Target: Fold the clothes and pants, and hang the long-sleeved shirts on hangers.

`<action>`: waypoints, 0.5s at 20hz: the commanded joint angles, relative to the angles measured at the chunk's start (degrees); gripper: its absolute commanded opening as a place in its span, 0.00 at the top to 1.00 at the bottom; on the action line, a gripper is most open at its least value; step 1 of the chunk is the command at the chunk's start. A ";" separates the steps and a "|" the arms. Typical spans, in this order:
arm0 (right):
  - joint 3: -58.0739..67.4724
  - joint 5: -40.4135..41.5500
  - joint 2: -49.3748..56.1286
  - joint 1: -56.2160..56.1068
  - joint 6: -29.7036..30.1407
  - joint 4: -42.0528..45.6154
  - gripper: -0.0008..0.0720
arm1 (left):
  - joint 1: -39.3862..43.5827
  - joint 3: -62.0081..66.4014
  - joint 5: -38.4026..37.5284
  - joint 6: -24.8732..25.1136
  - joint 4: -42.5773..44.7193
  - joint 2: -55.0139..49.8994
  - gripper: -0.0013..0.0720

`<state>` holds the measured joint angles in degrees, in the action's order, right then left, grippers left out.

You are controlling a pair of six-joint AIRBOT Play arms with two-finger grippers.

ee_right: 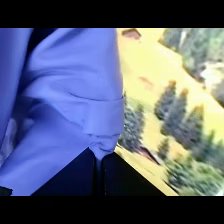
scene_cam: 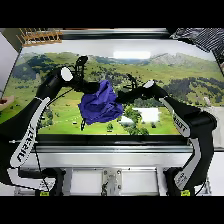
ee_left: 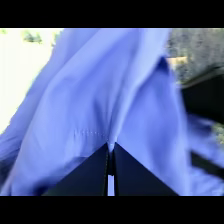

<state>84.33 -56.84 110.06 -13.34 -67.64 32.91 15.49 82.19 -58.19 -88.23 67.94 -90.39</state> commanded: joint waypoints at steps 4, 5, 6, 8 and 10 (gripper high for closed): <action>-15.87 -0.63 -22.03 0.28 -10.45 28.63 0.99 | -4.92 0.04 -1.64 -0.09 -1.03 2.01 0.97; -20.79 -0.46 -25.83 0.28 -10.51 28.72 0.98 | -4.85 0.04 -1.55 -0.07 -1.40 1.77 0.97; -25.53 0.02 -29.27 0.24 -10.47 28.68 0.99 | -4.46 0.04 -1.25 -0.09 -2.21 1.31 0.97; -34.01 2.14 -35.30 0.24 -11.87 28.65 0.98 | -2.75 0.04 0.37 -0.07 -1.99 -0.22 0.97; -38.64 3.69 -39.06 0.24 -12.76 28.61 0.97 | -1.05 0.07 2.80 -0.11 -2.01 -2.36 0.97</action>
<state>54.33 -55.46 78.02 -13.06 -78.28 59.22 12.86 82.21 -58.04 -88.40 66.17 -90.72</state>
